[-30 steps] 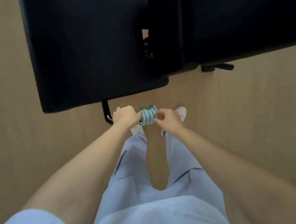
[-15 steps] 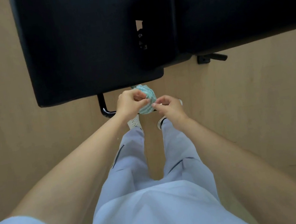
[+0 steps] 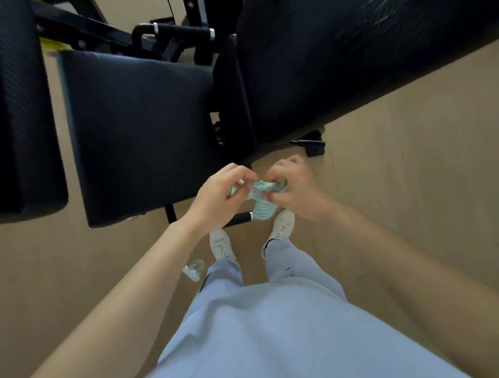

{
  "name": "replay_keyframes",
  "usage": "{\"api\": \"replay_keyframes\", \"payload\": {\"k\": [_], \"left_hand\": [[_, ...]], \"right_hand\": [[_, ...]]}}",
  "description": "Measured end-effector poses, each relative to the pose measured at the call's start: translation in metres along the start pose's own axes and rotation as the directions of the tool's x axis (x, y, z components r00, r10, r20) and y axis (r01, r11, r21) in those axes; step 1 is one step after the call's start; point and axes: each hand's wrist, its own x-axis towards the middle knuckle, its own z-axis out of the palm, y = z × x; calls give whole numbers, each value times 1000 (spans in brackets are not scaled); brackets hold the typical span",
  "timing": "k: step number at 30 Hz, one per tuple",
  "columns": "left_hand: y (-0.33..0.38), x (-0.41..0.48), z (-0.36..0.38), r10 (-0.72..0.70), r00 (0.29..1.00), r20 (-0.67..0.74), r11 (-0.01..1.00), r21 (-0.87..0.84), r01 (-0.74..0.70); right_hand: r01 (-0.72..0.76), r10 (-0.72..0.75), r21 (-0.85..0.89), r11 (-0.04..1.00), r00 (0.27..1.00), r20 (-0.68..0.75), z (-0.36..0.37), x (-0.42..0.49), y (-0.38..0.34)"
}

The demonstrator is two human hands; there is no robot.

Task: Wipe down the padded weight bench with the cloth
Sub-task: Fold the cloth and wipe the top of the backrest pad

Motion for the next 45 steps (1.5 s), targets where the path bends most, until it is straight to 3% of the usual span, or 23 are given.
{"api": "replay_keyframes", "payload": {"k": [6,9,12,16,21,23,27,31,34,38,45], "left_hand": [[39,8,2,-78,996,-50,996,43,80],[54,13,2,-178,959,-220,984,-64,168],[69,28,-3,-194,904,-381,978,-146,148],[90,68,-15,-102,871,-480,985,-168,23],[130,111,-25,30,830,-556,930,-288,-226],[130,119,-8,-10,859,-512,918,-345,-195],[112,129,35,-1,935,-355,980,-186,-70],[122,137,49,223,944,-242,973,-6,-232],[138,152,47,399,907,-139,907,208,-367],[165,169,43,548,830,-101,808,319,-495],[223,190,19,711,703,-6,669,314,-674]], "right_hand": [[-17,28,217,976,998,-47,-44,-24,1],[5,24,224,975,991,-129,-62,-25,-2],[13,55,246,969,962,-268,-81,-25,-13],[75,37,203,976,868,-495,-106,-19,-32],[2,81,107,994,639,-765,-131,-14,-46],[-50,146,143,989,551,-821,-133,-13,-46],[-155,269,220,963,490,-829,-129,-11,-40],[-173,366,323,931,415,-833,-134,-13,-38],[-128,410,391,912,360,-838,-141,-19,-38],[-57,441,443,895,267,-857,-164,-31,-35],[82,437,457,886,181,-881,-204,-40,-43]]}}
